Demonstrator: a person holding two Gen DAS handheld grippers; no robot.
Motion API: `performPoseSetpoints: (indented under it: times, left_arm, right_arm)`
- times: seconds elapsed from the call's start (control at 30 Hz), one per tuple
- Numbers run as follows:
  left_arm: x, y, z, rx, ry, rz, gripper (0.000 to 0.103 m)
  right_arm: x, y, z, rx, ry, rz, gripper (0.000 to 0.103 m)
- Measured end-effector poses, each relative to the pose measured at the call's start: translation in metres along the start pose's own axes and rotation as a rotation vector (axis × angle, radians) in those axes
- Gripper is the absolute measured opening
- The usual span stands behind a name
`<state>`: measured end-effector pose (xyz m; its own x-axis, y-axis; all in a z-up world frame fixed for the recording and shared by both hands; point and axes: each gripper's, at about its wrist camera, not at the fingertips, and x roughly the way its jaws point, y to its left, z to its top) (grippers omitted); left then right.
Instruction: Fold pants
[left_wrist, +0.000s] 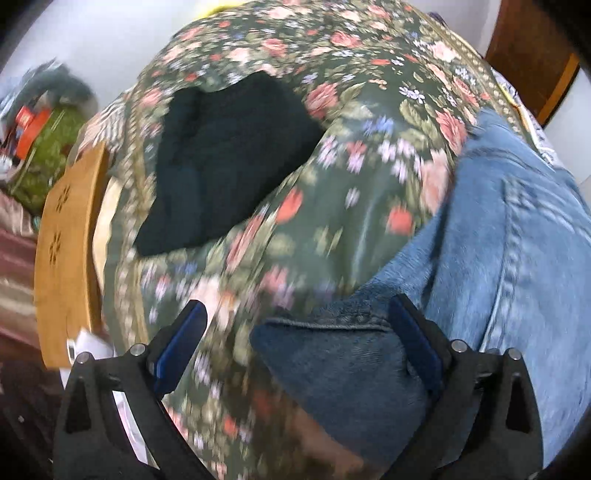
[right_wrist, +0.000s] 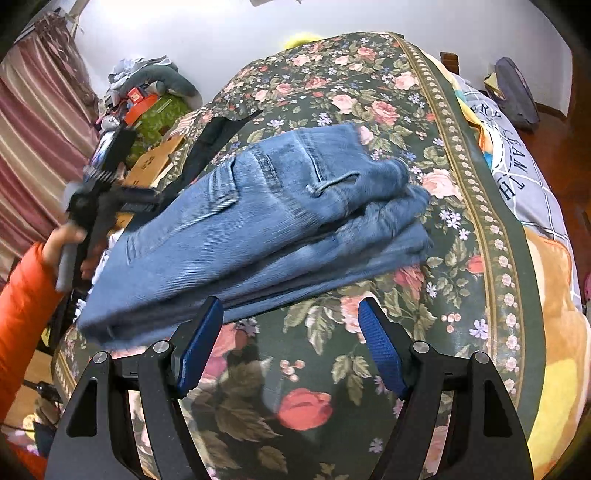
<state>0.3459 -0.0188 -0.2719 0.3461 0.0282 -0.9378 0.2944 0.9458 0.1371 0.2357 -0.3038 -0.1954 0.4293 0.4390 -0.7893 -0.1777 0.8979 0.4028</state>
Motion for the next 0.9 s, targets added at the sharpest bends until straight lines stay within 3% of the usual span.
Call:
performPoseSetpoints:
  times: [0.13,0.27,0.47,0.7,0.83,0.9]
  left_arm:
    - [-0.027,0.008,-0.041,-0.049,-0.044,-0.008,0.1]
    - [-0.045,0.013,-0.073,-0.135,-0.015,-0.163,0.1]
    - [-0.068,-0.019,-0.102,-0.111,-0.017,-0.322,0.1]
    - [-0.108,-0.042,-0.103,-0.075,-0.185,-0.187,0.096]
    - [-0.111,-0.048,-0.109,-0.045,-0.209,-0.136,0.074]
    - [-0.105,-0.05,-0.112,-0.022,-0.192,-0.115,0.069]
  right_arm:
    - [-0.01,0.013,0.0,-0.028,-0.033,-0.018,0.073]
    - [-0.024,0.02,-0.002,-0.017,-0.07,-0.025,0.073]
    - [-0.041,0.034,-0.011,-0.028,-0.102,-0.027,0.073]
    - [-0.041,0.033,-0.026,-0.018,-0.114,-0.06,0.07]
    - [-0.027,0.027,-0.033,0.005,-0.062,-0.027,0.045]
    - [-0.022,0.027,-0.037,0.004,-0.059,-0.01,0.039]
